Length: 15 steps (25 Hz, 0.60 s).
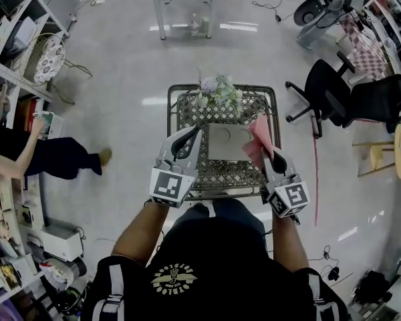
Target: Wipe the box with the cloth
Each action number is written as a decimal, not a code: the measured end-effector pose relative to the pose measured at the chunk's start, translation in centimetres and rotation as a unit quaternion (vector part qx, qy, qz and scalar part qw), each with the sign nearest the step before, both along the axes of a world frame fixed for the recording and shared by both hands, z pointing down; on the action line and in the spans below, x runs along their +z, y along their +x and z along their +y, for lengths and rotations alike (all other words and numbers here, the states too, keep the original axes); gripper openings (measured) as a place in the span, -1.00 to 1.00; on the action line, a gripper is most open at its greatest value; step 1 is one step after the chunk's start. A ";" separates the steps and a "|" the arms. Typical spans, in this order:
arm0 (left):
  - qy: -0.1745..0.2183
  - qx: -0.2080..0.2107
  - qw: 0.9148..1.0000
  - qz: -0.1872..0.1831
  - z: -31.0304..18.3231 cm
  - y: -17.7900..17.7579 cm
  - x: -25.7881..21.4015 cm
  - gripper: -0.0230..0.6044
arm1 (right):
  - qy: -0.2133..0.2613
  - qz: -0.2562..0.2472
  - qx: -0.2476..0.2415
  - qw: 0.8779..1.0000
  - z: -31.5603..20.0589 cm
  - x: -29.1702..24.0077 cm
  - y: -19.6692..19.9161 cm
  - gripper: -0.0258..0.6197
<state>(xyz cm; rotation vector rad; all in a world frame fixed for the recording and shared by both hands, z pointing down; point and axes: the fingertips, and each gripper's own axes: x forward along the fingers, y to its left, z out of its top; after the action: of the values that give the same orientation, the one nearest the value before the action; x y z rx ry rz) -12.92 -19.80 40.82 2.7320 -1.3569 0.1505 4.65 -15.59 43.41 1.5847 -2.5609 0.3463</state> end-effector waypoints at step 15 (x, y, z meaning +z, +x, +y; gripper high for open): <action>-0.097 -0.062 0.993 -0.018 -3.7 0.5 10.1 -0.93 | -0.073 0.024 -0.053 0.996 -6.0 11.8 -0.3 -0.87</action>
<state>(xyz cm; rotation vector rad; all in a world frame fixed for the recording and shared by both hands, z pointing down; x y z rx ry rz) -12.44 -23.50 50.95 2.4900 -1.4354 0.3066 4.31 -21.54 55.23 1.3844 -2.5086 0.4660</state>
